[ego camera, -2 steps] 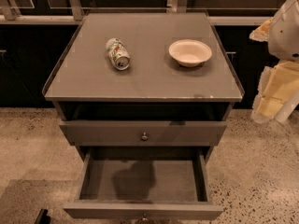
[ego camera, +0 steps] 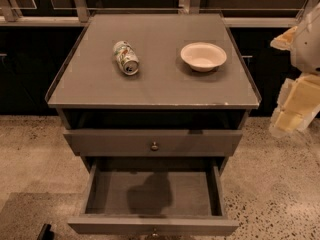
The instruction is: Close middle drawer
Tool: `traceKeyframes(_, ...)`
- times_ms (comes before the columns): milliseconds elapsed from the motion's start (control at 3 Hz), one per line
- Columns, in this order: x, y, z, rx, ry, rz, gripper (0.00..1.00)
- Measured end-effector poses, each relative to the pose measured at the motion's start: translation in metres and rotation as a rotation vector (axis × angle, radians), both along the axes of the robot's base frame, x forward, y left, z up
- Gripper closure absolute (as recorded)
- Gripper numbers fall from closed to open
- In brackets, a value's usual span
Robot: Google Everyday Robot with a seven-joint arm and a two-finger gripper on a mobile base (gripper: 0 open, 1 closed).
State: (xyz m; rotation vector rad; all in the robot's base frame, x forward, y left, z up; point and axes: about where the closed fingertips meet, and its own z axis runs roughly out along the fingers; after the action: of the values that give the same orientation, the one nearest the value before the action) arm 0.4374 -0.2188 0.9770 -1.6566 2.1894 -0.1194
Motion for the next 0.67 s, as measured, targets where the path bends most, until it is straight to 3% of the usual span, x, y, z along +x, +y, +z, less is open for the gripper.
traceKeyframes(333,-0.002,-0.016,-0.049,0.110,-0.007,-0.038,0.00)
traceKeyframes(667,-0.005,-0.037,-0.127,0.270,0.014,-0.094,0.00)
